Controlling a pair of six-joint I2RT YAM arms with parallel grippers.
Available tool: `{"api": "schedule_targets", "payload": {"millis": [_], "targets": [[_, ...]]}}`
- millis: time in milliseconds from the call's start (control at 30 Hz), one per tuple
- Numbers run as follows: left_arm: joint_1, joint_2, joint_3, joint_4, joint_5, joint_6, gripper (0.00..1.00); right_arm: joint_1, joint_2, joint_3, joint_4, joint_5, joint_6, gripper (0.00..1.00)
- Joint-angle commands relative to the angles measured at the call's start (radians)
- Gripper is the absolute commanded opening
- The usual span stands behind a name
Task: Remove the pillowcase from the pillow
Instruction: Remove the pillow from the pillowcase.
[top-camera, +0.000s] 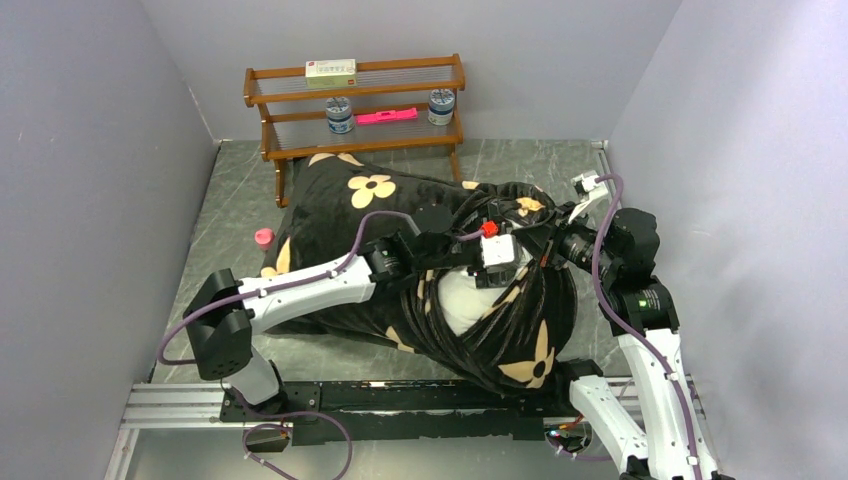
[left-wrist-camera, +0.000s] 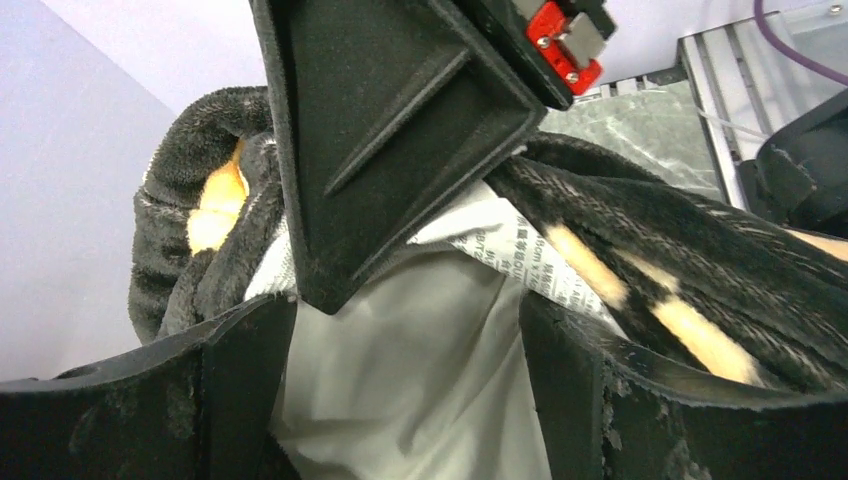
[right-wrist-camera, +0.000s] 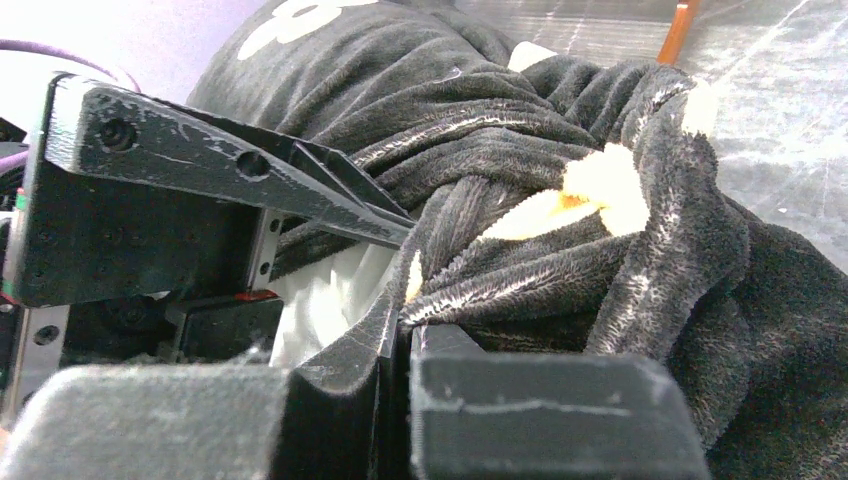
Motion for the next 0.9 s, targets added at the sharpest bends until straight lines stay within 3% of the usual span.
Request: {"api": "schedule_targets", "payload": {"millis": [0,300,433,533,633,733,867], "targets": [[-0.001,0.045,0.052,0.020,-0.090,0.022,0.88,0.011,-0.047,0.095,0.153,-0.089,0.004,0.00],[0.000,0.115,0.072,-0.003,-0.133,0.044,0.89,0.011,-0.045,0.101,0.158,-0.106,0.010,0.00],[-0.001,0.164,0.080,-0.024,-0.124,0.021,0.83,0.011,-0.046,0.104,0.144,-0.093,-0.004,0.00],[0.000,0.183,0.067,-0.017,-0.111,0.006,0.64,0.011,-0.050,0.102,0.122,-0.054,-0.025,0.00],[-0.001,0.185,0.064,-0.036,-0.112,0.003,0.31,0.011,-0.051,0.107,0.094,-0.006,-0.047,0.00],[-0.001,0.151,0.039,-0.035,-0.107,0.001,0.06,0.012,-0.051,0.109,0.069,0.049,-0.068,0.00],[0.000,0.073,-0.013,-0.027,-0.095,-0.028,0.05,0.012,-0.057,0.108,0.047,0.141,-0.089,0.00]]}}
